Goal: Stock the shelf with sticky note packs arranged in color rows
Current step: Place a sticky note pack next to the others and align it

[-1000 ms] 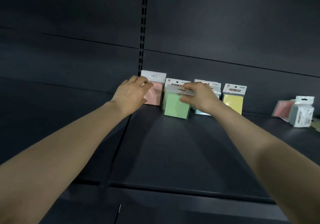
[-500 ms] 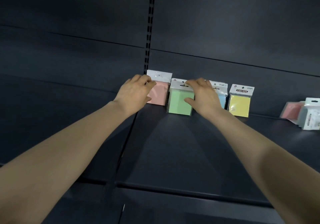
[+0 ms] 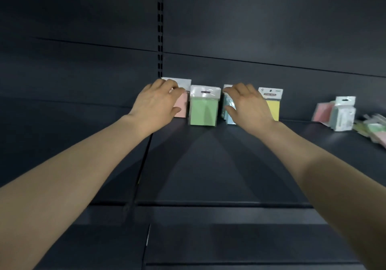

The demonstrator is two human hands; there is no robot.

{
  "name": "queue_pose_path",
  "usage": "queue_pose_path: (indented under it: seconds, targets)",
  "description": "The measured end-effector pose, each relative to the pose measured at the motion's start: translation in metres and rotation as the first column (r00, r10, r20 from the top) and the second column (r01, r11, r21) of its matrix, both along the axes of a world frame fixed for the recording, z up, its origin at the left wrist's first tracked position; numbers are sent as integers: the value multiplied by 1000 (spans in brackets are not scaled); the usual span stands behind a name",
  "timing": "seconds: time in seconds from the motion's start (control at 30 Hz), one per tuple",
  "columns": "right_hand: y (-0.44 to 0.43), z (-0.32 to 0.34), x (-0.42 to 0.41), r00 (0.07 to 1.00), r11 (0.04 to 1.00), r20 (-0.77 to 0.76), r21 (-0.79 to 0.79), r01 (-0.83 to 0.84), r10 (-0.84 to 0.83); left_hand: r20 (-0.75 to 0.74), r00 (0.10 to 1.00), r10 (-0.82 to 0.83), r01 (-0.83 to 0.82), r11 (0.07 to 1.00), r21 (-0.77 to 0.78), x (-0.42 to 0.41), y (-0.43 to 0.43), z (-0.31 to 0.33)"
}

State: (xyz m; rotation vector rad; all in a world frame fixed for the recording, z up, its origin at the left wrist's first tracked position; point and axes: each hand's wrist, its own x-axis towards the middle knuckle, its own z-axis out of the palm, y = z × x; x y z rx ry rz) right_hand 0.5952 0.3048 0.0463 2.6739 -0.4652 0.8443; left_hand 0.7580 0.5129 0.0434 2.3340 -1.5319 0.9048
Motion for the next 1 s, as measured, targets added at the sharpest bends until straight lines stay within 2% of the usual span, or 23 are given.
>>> queue_pose_path:
  seconds: [0.3,0.57,0.77,1.0]
  targets:
    - [-16,-4,-100,991,989,40,-67,134,-131,65,987,-148,148,989,5,-73,-32,8]
    - [-71,-4,-236,968,965,52,-92,247,-243,61,961,-271,270,963,11,-178,-110,18]
    - [-132,5,-366,938,933,12,-100,345,-346,-57,934,-352,353,936,-4,-288,-196,13]
    - [-208,3,-489,901,901,-18,-25,433,-433,-137,902,-410,417,909,26,-399,-296,-3]
